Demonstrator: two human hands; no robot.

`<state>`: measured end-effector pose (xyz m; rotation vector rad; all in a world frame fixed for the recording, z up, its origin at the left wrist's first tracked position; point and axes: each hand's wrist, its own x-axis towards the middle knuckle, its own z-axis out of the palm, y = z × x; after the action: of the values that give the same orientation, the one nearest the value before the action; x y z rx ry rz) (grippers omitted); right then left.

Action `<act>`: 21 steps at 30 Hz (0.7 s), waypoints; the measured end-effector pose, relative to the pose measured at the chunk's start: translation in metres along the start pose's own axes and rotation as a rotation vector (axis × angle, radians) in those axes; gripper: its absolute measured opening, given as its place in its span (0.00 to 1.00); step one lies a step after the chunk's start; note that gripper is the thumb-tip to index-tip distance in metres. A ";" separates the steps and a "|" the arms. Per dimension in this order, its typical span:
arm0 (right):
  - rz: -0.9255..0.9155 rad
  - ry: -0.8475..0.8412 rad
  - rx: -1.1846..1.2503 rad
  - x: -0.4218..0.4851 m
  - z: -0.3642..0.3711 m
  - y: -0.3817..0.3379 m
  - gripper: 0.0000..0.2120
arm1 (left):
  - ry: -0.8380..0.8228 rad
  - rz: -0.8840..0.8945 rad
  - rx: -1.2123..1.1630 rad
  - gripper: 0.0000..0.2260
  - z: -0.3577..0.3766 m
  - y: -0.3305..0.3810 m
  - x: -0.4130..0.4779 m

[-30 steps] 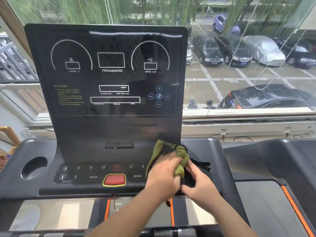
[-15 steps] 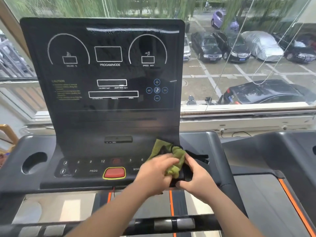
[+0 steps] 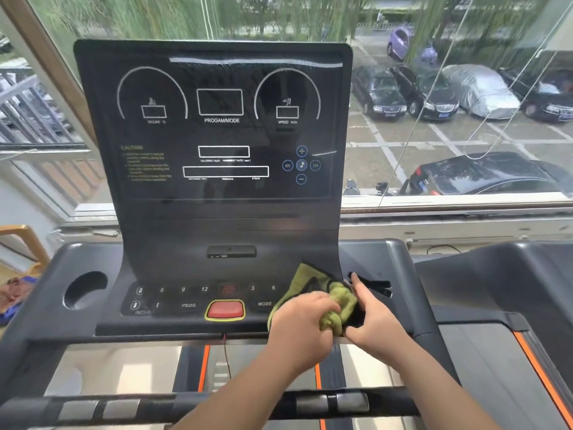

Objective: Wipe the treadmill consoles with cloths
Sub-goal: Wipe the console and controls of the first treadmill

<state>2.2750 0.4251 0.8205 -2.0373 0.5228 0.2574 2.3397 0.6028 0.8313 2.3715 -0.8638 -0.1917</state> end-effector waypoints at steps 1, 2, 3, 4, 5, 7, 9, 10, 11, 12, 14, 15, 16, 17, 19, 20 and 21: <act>0.009 -0.017 0.005 -0.002 -0.001 -0.002 0.53 | -0.028 -0.016 -0.006 0.19 -0.005 0.002 -0.005; 0.029 -0.034 0.008 -0.002 0.000 -0.003 0.54 | -0.067 -0.048 -0.028 0.19 -0.011 0.003 -0.009; 0.052 -0.053 0.002 -0.003 0.000 -0.005 0.56 | -0.110 -0.096 -0.077 0.19 -0.017 0.005 -0.013; 0.068 -0.073 -0.021 -0.004 0.001 -0.007 0.57 | -0.143 -0.151 -0.151 0.19 -0.023 0.004 -0.014; 0.067 -0.087 -0.053 -0.004 0.001 -0.010 0.59 | -0.151 -0.193 -0.237 0.19 -0.029 0.001 -0.014; 0.054 -0.106 -0.113 -0.003 0.001 -0.022 0.65 | -0.107 -0.228 -0.378 0.18 -0.043 -0.006 -0.011; -0.007 -0.034 -0.186 0.002 0.006 -0.037 0.67 | -0.039 -0.226 -0.481 0.17 -0.062 -0.010 -0.005; -0.043 0.037 -0.229 0.005 0.010 -0.048 0.66 | -0.003 -0.212 -0.529 0.16 -0.073 -0.011 0.000; -0.078 0.114 -0.270 0.009 0.015 -0.059 0.63 | 0.033 -0.192 -0.574 0.16 -0.083 -0.012 0.005; -0.109 0.177 -0.296 0.013 0.021 -0.070 0.59 | 0.065 -0.176 -0.597 0.16 -0.094 -0.014 0.011; -0.135 0.217 -0.293 0.023 0.033 -0.091 0.49 | 0.099 -0.128 -0.571 0.16 -0.117 -0.021 0.024; -0.129 0.224 -0.297 0.028 0.039 -0.099 0.45 | 0.103 -0.097 -0.530 0.16 -0.126 -0.028 0.031; -0.124 0.228 -0.313 0.033 0.046 -0.106 0.43 | 0.101 -0.068 -0.463 0.17 -0.135 -0.037 0.039; -0.114 0.227 -0.331 0.036 0.052 -0.113 0.44 | 0.096 -0.038 -0.375 0.17 -0.143 -0.047 0.048; -0.095 0.219 -0.371 0.041 0.066 -0.127 0.49 | 0.054 0.007 -0.167 0.19 -0.157 -0.069 0.063; -0.066 0.206 -0.371 0.043 0.073 -0.134 0.50 | 0.011 0.014 -0.074 0.19 -0.163 -0.080 0.069; -0.052 0.194 -0.353 0.044 0.080 -0.141 0.50 | -0.041 0.006 -0.002 0.19 -0.168 -0.090 0.074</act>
<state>2.3821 0.5435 0.8721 -2.4321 0.5743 0.1264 2.5002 0.6941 0.9197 2.3701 -0.8889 -0.2397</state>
